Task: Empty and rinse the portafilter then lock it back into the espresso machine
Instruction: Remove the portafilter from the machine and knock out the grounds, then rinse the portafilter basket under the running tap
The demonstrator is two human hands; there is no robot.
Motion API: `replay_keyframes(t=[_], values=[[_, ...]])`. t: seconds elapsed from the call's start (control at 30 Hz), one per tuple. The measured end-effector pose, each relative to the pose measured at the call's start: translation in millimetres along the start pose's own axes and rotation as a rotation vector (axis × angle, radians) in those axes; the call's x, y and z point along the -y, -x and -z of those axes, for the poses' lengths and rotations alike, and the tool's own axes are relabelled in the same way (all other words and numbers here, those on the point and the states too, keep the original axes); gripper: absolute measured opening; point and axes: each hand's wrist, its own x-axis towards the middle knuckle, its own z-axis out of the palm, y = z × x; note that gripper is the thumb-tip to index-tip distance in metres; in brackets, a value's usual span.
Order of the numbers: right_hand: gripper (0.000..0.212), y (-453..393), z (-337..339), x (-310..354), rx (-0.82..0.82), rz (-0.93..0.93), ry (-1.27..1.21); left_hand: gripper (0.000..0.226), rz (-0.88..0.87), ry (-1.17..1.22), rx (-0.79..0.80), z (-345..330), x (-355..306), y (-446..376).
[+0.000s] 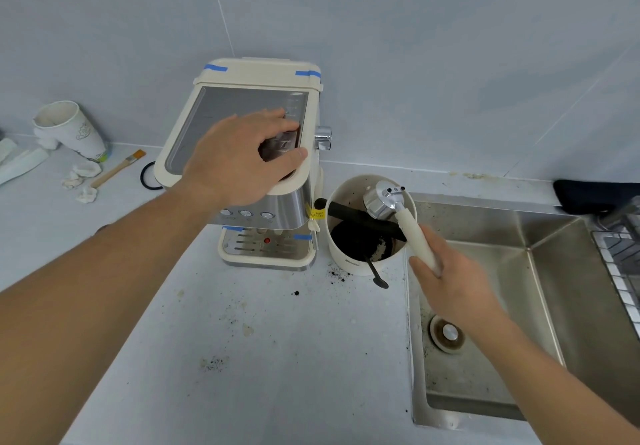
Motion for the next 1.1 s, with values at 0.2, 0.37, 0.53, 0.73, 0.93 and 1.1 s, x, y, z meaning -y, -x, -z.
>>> replay_keyframes(t=[0.2,0.37,0.53,0.73,0.93,1.1], values=[[0.056,0.0,-6.6,1.5,0.002,0.004,0.112,0.057,0.006,0.001,-0.001,-0.3,-0.5,0.0],[0.055,-0.8,-4.4,-0.2,0.001,0.022,0.121,0.057,0.012,0.008,-0.012,-0.3,-1.8,0.3],[0.048,1.6,-4.9,-0.7,-0.015,-0.095,-0.026,0.057,-0.008,-0.008,-0.008,0.5,-2.6,1.1],[0.026,4.4,-0.6,-2.7,0.005,-0.252,-0.386,0.056,0.003,0.015,0.002,0.5,-3.0,2.4],[0.018,16.5,15.4,1.2,0.086,-0.376,-0.909,0.049,0.013,0.089,0.034,4.3,-10.3,3.7],[0.018,31.4,27.7,2.4,0.142,-0.445,-1.156,0.041,0.096,0.195,0.061,3.0,-45.8,22.9]])
